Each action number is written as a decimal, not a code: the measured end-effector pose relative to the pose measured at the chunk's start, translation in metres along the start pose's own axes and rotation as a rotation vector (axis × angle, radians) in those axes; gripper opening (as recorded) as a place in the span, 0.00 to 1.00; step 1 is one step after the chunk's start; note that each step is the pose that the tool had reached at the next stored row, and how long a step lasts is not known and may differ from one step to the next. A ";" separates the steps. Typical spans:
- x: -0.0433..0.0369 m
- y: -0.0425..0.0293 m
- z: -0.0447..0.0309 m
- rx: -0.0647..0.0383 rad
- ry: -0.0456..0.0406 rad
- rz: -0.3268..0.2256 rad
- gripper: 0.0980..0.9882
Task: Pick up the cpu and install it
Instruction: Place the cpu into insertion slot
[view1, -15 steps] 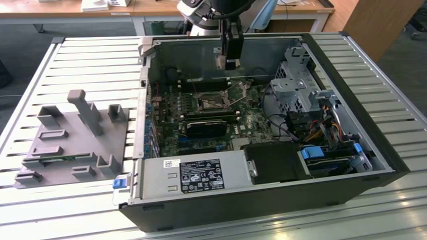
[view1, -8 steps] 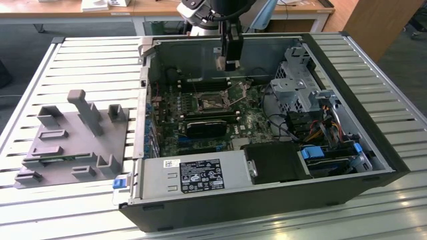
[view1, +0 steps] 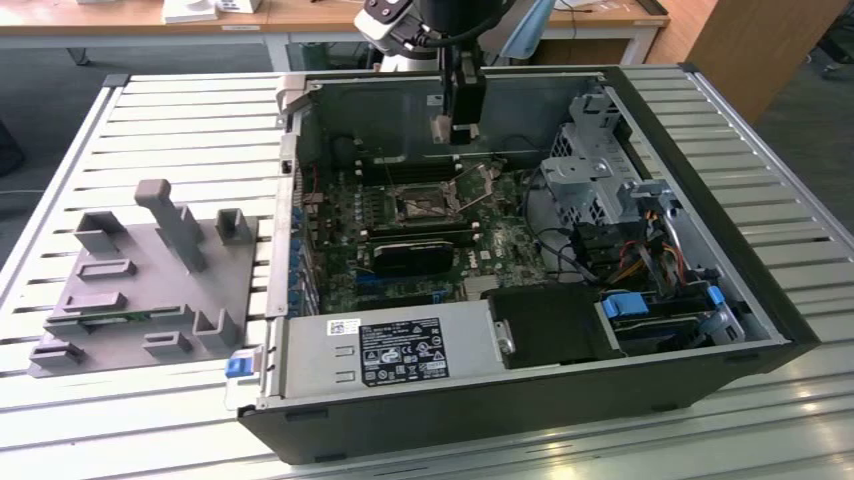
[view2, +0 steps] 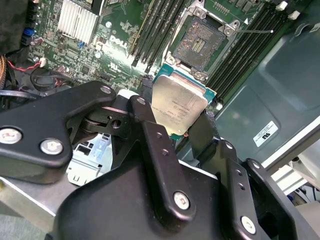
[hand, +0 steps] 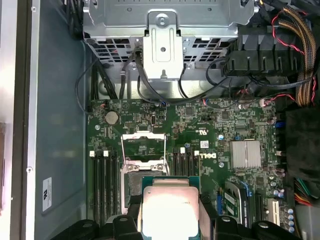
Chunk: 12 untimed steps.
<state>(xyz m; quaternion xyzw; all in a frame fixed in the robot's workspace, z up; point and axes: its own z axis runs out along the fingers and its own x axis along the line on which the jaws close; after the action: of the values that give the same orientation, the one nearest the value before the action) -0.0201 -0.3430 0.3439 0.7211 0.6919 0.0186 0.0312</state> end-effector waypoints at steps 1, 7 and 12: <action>0.0000 0.0000 0.0004 0.000 0.0000 0.000 0.49; 0.0000 -0.0002 0.0029 0.000 0.0000 0.000 0.49; 0.0001 -0.0004 0.0052 0.000 -0.0001 0.000 0.49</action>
<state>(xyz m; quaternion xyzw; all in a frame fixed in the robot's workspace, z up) -0.0201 -0.3430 0.3386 0.7211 0.6919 0.0185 0.0312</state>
